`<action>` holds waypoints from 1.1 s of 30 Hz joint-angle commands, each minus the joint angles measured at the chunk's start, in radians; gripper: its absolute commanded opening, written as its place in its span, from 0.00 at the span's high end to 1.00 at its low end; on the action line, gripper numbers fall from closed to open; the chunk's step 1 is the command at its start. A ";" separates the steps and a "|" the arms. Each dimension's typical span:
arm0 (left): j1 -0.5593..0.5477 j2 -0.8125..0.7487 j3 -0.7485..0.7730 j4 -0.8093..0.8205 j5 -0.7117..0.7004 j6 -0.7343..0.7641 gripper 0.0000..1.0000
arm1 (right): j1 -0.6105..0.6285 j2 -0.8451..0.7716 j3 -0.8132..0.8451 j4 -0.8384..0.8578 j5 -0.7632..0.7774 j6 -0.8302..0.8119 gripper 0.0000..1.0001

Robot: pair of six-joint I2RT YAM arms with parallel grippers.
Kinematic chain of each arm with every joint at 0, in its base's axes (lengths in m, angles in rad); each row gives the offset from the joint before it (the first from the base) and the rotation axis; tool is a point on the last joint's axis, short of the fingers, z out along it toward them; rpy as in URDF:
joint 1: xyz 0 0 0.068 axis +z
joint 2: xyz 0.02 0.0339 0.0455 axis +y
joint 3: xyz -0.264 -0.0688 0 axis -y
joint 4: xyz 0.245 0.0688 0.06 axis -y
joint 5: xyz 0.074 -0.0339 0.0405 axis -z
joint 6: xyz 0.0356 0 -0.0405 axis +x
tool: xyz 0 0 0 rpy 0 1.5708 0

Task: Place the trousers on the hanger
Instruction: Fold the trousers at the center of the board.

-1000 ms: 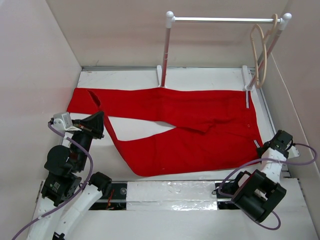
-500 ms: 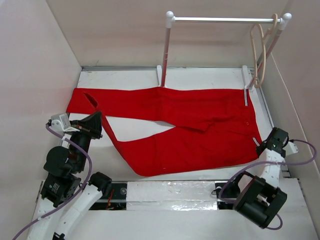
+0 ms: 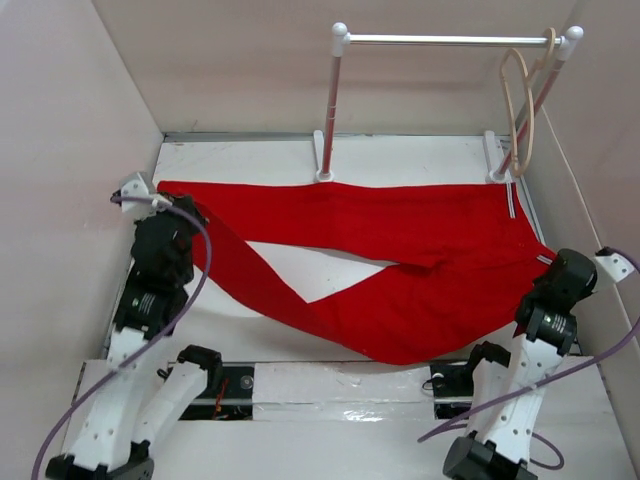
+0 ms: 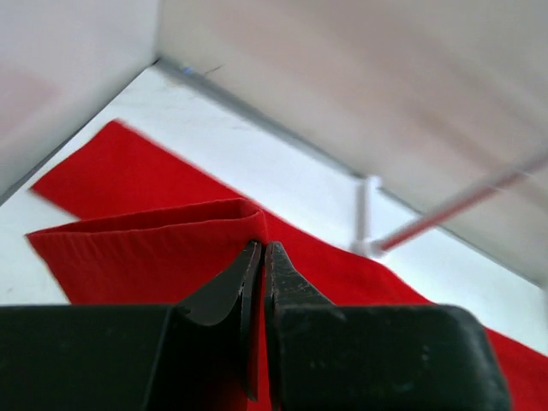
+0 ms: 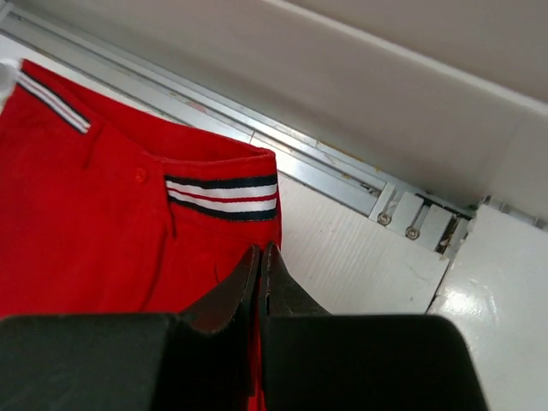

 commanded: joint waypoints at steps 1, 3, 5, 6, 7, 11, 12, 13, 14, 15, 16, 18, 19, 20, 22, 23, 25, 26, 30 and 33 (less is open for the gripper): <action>0.137 0.120 0.014 0.056 0.040 -0.104 1.00 | 0.091 -0.051 0.091 -0.015 0.154 -0.048 1.00; 0.176 0.150 -0.010 0.057 0.017 -0.125 1.00 | 0.127 -0.045 0.080 0.005 0.208 -0.059 1.00; 0.197 0.194 -0.012 0.031 -0.084 -0.157 1.00 | 0.141 -0.022 0.029 0.066 0.194 -0.061 1.00; 0.217 0.208 -0.016 0.030 -0.103 -0.180 1.00 | 0.141 0.020 0.016 0.086 0.145 -0.051 1.00; 0.218 0.222 -0.016 0.034 -0.132 -0.185 1.00 | 0.141 0.048 0.007 0.132 0.111 -0.027 1.00; 0.270 0.341 0.010 0.030 -0.253 -0.226 1.00 | 0.128 0.203 0.056 0.233 -0.022 0.019 1.00; 0.279 0.364 0.022 0.037 -0.262 -0.234 1.00 | 0.128 0.235 0.100 0.250 -0.057 0.028 1.00; 0.294 0.386 0.024 0.051 -0.278 -0.231 1.00 | 0.128 0.301 0.120 0.288 -0.076 0.036 1.00; 0.311 0.431 0.028 0.063 -0.290 -0.228 1.00 | 0.128 0.335 0.143 0.303 -0.090 0.041 1.00; 0.334 0.458 0.060 0.054 -0.285 -0.228 1.00 | 0.128 0.370 0.166 0.306 -0.097 0.045 1.00; 0.349 0.482 0.076 0.041 -0.288 -0.235 1.00 | 0.128 0.434 0.218 0.303 -0.099 0.047 1.00; 0.349 0.542 0.108 0.033 -0.345 -0.237 1.00 | 0.128 0.488 0.260 0.297 -0.101 0.045 1.00; 0.349 0.556 0.111 0.037 -0.359 -0.237 1.00 | 0.128 0.508 0.277 0.318 -0.107 0.047 1.00; 0.349 0.574 0.112 0.054 -0.374 -0.220 1.00 | 0.128 0.539 0.278 0.336 -0.114 0.047 1.00; 0.349 0.590 0.123 0.097 -0.385 -0.197 1.00 | 0.139 0.564 0.269 0.422 -0.131 0.053 1.00; 0.349 0.613 0.134 0.106 -0.403 -0.185 1.00 | 0.139 0.591 0.266 0.437 -0.130 0.058 1.00; 0.360 0.640 0.174 0.114 -0.420 -0.165 1.00 | 0.139 0.629 0.281 0.467 -0.127 0.062 1.00; 0.360 0.665 0.188 0.114 -0.419 -0.163 1.00 | 0.150 0.651 0.309 0.476 -0.128 0.062 1.00; 0.360 0.709 0.224 0.204 -0.416 -0.111 1.00 | 0.170 0.786 0.390 0.510 -0.119 0.059 1.00; 0.360 0.762 0.266 0.217 -0.443 -0.071 1.00 | 0.179 0.838 0.447 0.516 -0.107 0.061 1.00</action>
